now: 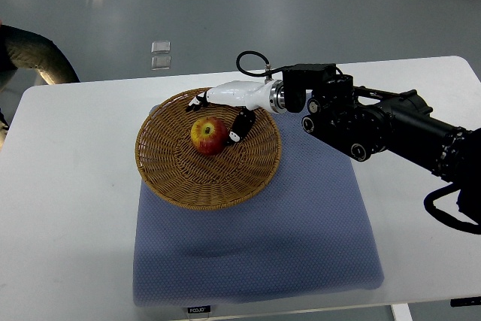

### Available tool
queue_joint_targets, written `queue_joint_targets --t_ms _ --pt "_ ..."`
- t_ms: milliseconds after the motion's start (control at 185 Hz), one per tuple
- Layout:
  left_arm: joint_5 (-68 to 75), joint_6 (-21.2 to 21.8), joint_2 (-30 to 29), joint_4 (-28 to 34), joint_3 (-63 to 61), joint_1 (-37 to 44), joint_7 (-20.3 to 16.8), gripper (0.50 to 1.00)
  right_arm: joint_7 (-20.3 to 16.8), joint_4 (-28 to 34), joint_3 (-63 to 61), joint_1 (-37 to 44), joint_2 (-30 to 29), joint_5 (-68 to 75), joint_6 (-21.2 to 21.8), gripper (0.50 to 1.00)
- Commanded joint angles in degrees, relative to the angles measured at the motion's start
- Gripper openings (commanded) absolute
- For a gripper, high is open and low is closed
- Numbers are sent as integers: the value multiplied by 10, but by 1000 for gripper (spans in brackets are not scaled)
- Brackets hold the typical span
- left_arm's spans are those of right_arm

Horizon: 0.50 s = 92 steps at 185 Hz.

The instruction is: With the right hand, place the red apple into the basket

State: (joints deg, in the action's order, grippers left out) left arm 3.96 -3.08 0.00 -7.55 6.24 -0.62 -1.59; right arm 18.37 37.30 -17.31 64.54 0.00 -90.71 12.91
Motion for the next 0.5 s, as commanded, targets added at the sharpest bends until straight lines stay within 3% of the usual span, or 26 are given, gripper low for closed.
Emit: queue_joint_targets --t_ms 0,238,492 --pt "0 0 0 0 0 0 0 1000 0 2 -4 8 0 1 0 911" --pt "0 0 0 1 0 0 0 1000 0 2 -5 28 16 47 0 913" --pt "0 0 0 0 0 0 0 1000 8 2 -6 26 102 134 3 913"
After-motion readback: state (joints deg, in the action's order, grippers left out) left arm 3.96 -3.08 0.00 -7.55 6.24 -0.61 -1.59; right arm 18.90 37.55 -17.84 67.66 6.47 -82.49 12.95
